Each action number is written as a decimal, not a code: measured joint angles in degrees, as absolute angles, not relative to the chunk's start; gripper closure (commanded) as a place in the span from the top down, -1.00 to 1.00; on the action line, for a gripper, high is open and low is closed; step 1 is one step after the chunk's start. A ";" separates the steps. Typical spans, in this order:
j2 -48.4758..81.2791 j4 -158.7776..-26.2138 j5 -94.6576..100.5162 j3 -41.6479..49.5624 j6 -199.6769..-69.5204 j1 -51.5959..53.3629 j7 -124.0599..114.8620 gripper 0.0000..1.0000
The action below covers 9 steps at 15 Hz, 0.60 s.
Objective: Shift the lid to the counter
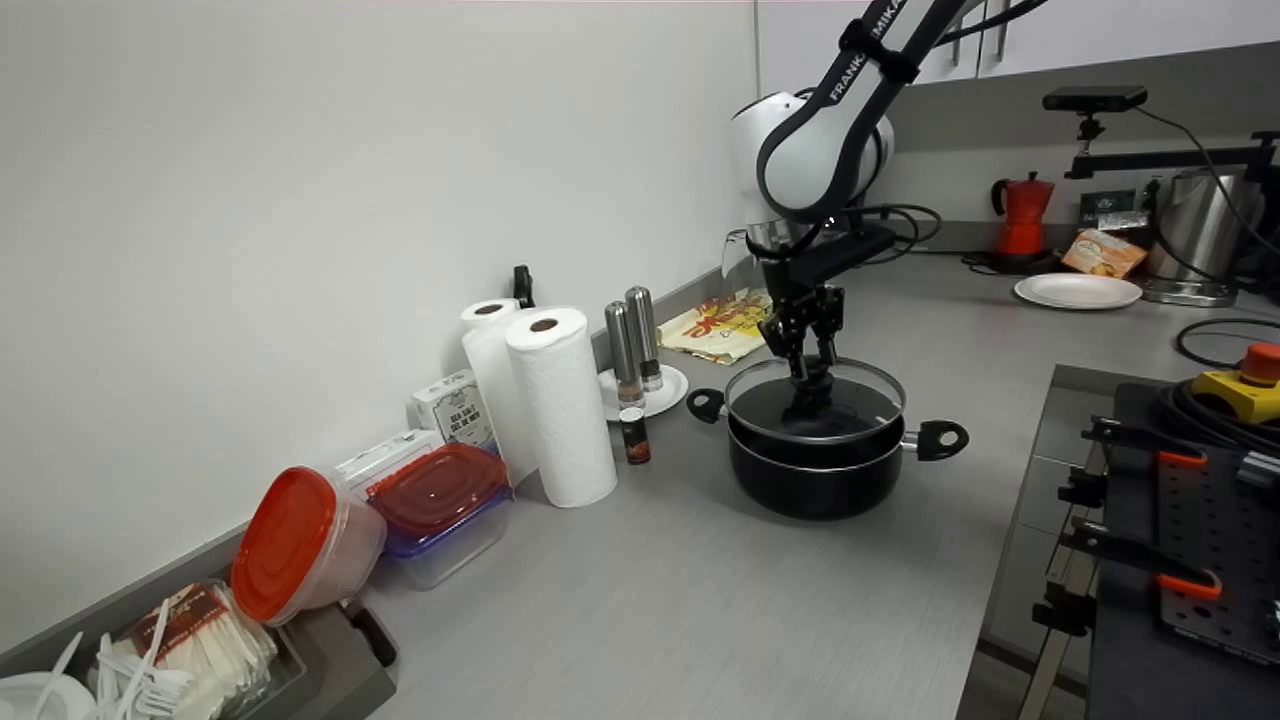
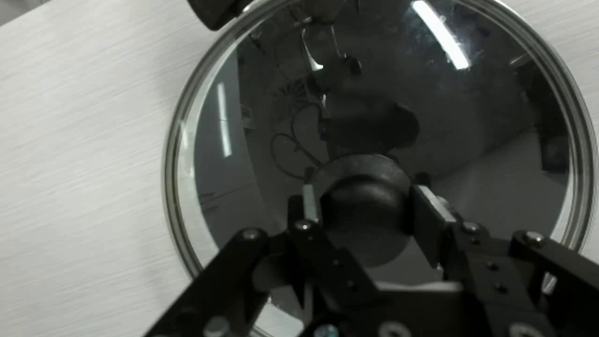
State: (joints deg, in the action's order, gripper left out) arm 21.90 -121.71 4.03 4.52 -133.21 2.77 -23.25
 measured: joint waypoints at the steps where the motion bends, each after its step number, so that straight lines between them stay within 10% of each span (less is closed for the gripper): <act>1: 20.47 -121.88 4.94 5.06 -133.05 2.77 -23.32 -0.51; 9: 6.01 -124.07 15.00 7.37 -126.70 1.93 -26.07 -0.51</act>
